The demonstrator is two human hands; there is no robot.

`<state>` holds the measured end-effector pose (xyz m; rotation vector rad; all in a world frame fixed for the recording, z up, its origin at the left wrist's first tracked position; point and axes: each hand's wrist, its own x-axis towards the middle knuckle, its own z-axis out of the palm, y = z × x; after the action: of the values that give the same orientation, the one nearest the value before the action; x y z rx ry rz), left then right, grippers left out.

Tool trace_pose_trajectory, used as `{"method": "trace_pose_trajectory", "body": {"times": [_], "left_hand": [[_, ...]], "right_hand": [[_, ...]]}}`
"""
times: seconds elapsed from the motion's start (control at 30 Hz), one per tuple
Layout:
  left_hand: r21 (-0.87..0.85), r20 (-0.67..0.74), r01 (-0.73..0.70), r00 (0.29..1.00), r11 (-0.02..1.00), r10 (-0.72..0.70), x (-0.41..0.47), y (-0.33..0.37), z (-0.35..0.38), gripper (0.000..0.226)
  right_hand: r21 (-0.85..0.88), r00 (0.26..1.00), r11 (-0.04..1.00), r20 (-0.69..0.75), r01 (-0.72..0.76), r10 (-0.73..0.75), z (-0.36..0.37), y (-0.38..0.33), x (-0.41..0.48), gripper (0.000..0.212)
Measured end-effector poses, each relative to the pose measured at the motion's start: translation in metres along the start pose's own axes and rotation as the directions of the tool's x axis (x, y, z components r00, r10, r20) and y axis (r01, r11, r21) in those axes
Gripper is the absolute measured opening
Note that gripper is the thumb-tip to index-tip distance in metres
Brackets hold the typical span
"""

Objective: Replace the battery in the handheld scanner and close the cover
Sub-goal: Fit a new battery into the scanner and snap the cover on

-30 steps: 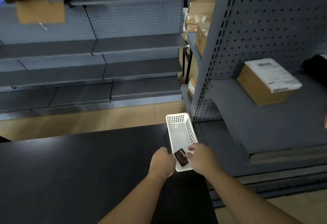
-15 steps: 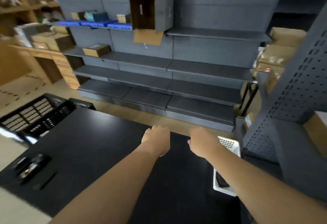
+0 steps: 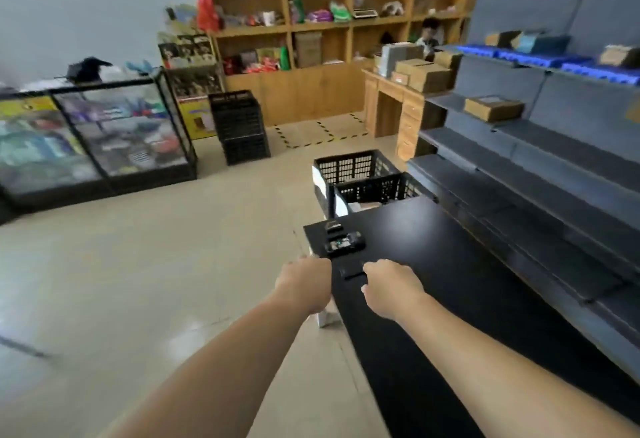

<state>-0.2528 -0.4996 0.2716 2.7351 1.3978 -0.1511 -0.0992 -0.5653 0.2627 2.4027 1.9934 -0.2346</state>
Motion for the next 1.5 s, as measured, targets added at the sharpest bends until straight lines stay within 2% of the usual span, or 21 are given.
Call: {"method": "trace_pose_trajectory", "body": {"times": [0.13, 0.37, 0.7, 1.0, 1.17, 1.23, 1.3, 1.33, 1.4, 1.5], "left_hand": [[-0.026, -0.003, 0.123, 0.992, 0.992, -0.123, 0.023, -0.104, 0.008, 0.022], [-0.016, 0.025, 0.219, 0.975, 0.976, -0.219, 0.082, -0.231, -0.005, 0.023], [-0.041, 0.073, 0.283, 0.957, 0.958, -0.28, 0.175, -0.317, -0.001, 0.023], [-0.017, 0.093, 0.285, 0.955, 0.958, -0.282, 0.334, -0.371, -0.013, 0.025], [-0.007, 0.151, 0.183, 0.972, 0.983, -0.179, 0.425, -0.362, -0.012, 0.025], [0.017, 0.189, 0.092, 0.977, 0.996, -0.093, 0.464, -0.342, -0.006, 0.025], [0.036, 0.224, -0.027, 0.974, 0.999, 0.018, 0.505, -0.312, 0.004, 0.025], [0.042, 0.246, -0.093, 0.966, 0.995, 0.08, 0.523, -0.295, 0.01, 0.025], [0.044, 0.297, -0.256, 0.926, 0.966, 0.231, 0.555, -0.254, 0.025, 0.024], [0.008, 0.364, -0.472, 0.822, 0.881, 0.437, 0.586, -0.194, 0.051, 0.025]], "right_hand": [[-0.07, 0.99, 0.989, 0.049, 0.133, -0.13, -0.004, -0.081, 0.08, 0.021], [-0.114, 0.98, 0.978, 0.12, 0.175, -0.162, -0.015, -0.164, 0.195, 0.025], [-0.168, 0.964, 0.954, 0.135, 0.25, -0.229, -0.015, -0.212, 0.337, 0.026], [-0.097, 0.954, 0.951, 0.101, 0.293, -0.283, -0.017, -0.204, 0.508, 0.024], [0.046, 0.977, 0.982, 0.105, 0.181, -0.185, -0.027, -0.154, 0.562, 0.021], [0.091, 0.986, 0.991, 0.127, 0.094, -0.105, -0.025, -0.12, 0.572, 0.006], [0.136, 0.99, 0.99, 0.14, -0.027, 0.008, -0.02, -0.078, 0.575, 0.007], [0.154, 0.987, 0.984, 0.144, -0.093, 0.071, -0.017, -0.058, 0.573, 0.002], [0.194, 0.965, 0.95, 0.143, -0.246, 0.221, -0.009, -0.019, 0.562, 0.014], [0.207, 0.872, 0.85, 0.191, -0.484, 0.45, 0.011, 0.025, 0.528, 0.015]]}}
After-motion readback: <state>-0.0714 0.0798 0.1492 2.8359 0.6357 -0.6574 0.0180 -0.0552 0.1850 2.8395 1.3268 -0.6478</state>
